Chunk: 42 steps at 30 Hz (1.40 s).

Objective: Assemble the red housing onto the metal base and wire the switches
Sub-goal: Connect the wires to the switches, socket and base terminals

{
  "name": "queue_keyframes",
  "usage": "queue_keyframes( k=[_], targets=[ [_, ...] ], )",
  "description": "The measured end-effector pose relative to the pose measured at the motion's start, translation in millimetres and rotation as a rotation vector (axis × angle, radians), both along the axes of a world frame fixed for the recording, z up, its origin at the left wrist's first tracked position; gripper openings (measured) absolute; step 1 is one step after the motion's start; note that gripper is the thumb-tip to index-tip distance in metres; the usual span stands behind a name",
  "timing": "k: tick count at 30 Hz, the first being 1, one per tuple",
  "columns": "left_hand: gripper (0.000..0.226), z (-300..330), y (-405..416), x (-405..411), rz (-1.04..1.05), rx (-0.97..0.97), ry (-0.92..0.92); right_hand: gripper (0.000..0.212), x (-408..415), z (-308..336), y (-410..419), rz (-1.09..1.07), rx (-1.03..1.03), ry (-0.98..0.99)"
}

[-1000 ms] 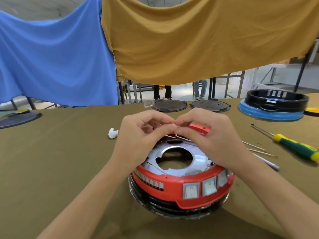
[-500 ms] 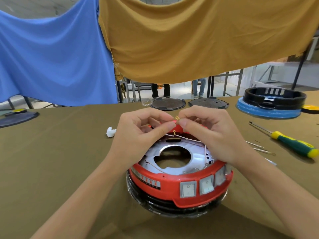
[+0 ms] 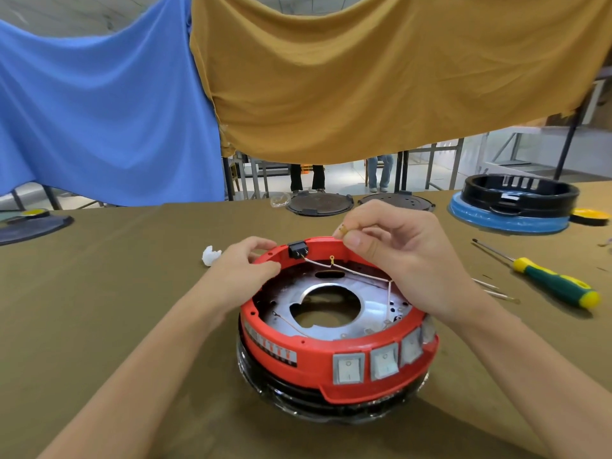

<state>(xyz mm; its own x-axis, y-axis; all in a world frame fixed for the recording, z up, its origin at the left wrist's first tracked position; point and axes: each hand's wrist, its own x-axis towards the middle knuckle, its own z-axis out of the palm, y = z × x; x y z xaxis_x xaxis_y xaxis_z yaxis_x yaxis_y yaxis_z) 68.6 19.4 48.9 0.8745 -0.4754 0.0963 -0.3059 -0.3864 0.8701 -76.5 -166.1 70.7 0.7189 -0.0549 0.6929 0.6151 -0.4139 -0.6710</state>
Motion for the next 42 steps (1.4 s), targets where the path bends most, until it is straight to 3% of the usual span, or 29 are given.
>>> queue_keyframes(
  k=[4,12,17,22,32,42],
  targets=[
    [0.028,3.8,2.4,0.5,0.022,-0.004,-0.026,0.011,-1.4,1.1,0.6,-0.114,-0.078,0.083],
    [0.019,11.0,13.6,2.6,-0.008,-0.003,-0.041,0.011,-0.6,1.5,-0.8,-0.383,-0.471,0.194],
    [0.007,4.5,14.2,6.3,-0.137,0.045,-0.002,0.013,5.7,11.2,-0.3,-0.358,-0.516,0.395],
    [0.018,-5.7,10.0,7.6,-0.233,-0.051,0.032,0.016,32.6,25.4,17.7,-0.336,-0.618,0.607],
    [0.037,-21.4,0.3,6.5,-0.213,-0.338,0.182,0.017,47.9,7.1,31.9,-0.447,-0.559,0.504],
    [0.029,-24.9,-3.3,10.0,-0.211,-0.375,0.2,0.016,47.4,6.1,39.4,-0.469,-0.581,0.484]
  ],
)
